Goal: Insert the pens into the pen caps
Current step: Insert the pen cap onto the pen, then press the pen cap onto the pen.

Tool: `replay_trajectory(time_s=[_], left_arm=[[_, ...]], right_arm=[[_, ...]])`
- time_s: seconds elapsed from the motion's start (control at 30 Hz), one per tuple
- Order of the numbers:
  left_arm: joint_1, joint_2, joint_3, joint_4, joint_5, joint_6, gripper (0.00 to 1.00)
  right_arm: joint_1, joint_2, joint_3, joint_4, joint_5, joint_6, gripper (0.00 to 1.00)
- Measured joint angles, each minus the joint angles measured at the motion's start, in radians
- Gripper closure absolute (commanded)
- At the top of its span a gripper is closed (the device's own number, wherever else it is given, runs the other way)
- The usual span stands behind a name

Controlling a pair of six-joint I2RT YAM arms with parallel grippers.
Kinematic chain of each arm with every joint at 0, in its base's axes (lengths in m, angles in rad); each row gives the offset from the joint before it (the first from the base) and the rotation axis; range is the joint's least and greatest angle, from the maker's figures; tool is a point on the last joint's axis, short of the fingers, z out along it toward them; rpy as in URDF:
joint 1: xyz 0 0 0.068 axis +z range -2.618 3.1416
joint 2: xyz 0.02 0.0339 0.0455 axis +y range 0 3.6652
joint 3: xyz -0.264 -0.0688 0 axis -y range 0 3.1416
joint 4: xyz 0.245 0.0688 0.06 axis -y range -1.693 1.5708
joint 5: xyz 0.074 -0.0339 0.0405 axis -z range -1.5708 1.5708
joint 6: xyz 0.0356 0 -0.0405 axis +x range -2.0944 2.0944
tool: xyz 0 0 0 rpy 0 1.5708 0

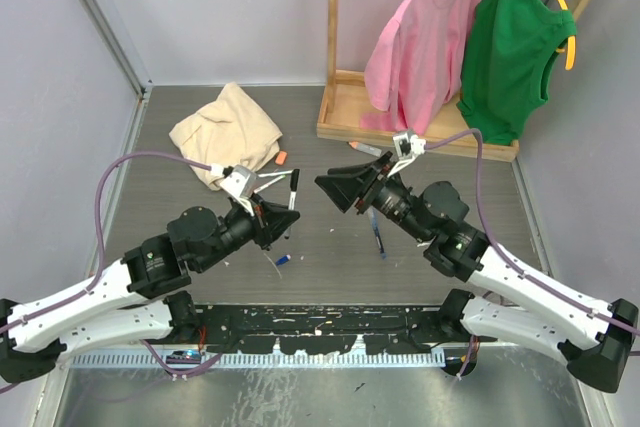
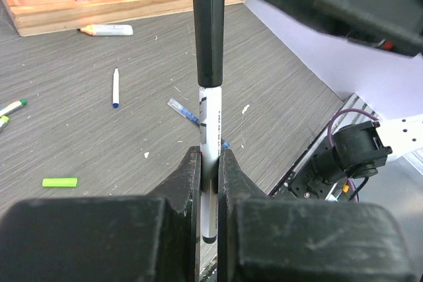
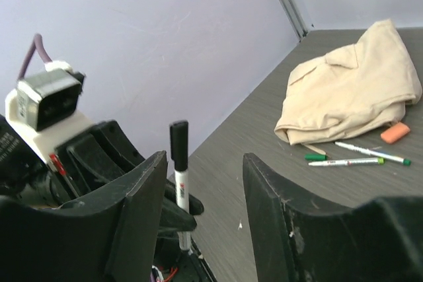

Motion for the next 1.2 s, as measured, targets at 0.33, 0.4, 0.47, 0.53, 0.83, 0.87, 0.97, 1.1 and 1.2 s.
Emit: replay_trajectory(time_s=[0.33,0.4,0.47,0.53,0.83,0.87,0.97,1.1,1.2], left_arm=[[0.000,-0.023,-0.009,-0.009,0.020,-0.001,1.00],[0.000,-0.023,-0.009,-0.008,0.034,-0.002,1.00],[0.000,-0.023,-0.009,-0.008,0.045,-0.002,1.00],[0.000,-0.023,-0.009,-0.008,0.054,-0.002,1.00],[0.000,-0.023,-0.013,-0.005,0.066,-0.016,1.00],[0.000,-0.023,-0.013,-0.005,0.068,-0.016,1.00],[0.000,-0.021,-0.013,-0.005,0.073,-0.019,1.00],[0.000,-0.018,-0.013,-0.005,0.076,-0.019,1.00],[0.000,-0.018,-0.013,-0.005,0.076,-0.020,1.00]], right_arm=[[-0.048,0.166,0.207,-0.066,-0.066,0.002,0.45],[-0.060,0.209,0.236,-0.073,-0.110,0.006,0.45],[-0.066,0.238,0.253,-0.079,-0.148,0.009,0.45],[-0.068,0.259,0.263,-0.083,-0.190,0.010,0.46],[-0.068,0.269,0.263,-0.087,-0.303,0.013,0.52],[-0.068,0.270,0.263,-0.087,-0.309,0.013,0.53],[-0.068,0.271,0.263,-0.088,-0.323,0.013,0.57],[-0.068,0.272,0.263,-0.087,-0.332,0.014,0.64],[-0.068,0.278,0.263,-0.088,-0.335,0.015,0.67]])
